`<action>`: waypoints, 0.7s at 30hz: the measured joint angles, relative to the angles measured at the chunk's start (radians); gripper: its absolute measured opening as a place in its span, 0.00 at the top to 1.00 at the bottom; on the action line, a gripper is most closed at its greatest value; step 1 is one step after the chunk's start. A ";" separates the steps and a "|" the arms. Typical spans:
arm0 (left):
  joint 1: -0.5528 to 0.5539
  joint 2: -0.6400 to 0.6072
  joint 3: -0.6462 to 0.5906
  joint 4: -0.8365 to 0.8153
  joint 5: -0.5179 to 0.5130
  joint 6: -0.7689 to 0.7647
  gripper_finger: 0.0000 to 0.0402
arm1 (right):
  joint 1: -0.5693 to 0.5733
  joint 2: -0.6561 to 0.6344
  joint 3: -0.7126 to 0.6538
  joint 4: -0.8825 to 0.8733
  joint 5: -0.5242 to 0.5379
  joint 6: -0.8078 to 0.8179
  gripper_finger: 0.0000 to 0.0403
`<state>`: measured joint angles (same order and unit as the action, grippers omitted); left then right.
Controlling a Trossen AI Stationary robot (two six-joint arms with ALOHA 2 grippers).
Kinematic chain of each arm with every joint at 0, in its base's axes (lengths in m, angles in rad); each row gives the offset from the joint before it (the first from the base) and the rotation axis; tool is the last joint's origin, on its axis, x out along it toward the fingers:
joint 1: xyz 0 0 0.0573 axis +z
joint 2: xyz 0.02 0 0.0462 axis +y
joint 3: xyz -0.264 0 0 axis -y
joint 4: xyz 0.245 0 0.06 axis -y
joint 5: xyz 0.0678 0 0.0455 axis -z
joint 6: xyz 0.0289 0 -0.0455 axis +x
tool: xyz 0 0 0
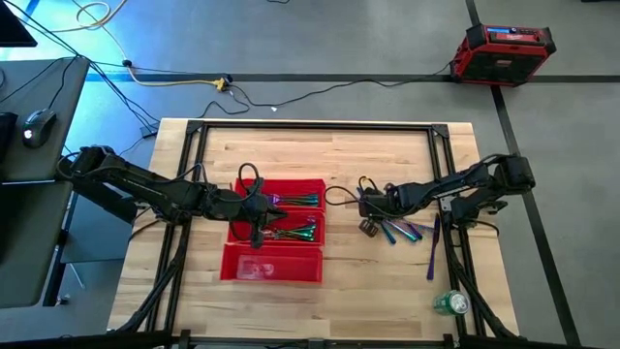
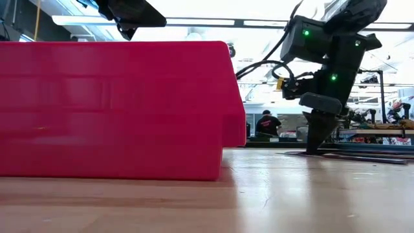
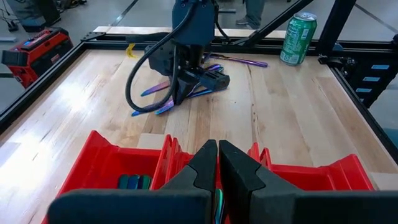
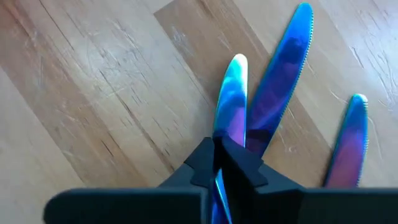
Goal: Sort silverware
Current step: Put the purple table knife into the bottom red bin
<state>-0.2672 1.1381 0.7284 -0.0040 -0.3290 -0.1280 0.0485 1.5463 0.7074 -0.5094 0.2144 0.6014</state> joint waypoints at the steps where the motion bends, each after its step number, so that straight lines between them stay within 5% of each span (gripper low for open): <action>1: 0.000 0.000 0.000 0.000 0.000 0.000 1.00 | 0.004 -0.004 0.012 -0.022 0.003 0.000 0.99; 13: 0.000 0.000 0.000 -0.002 0.000 0.000 1.00 | 0.013 -0.023 0.215 -0.179 0.046 0.000 1.00; 21: 0.000 0.000 0.000 -0.007 0.000 0.000 1.00 | 0.013 -0.020 0.185 -0.149 0.046 0.000 1.00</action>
<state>-0.2672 1.1381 0.7284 -0.0109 -0.3290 -0.1276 0.0616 1.5259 0.8920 -0.6579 0.2609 0.6014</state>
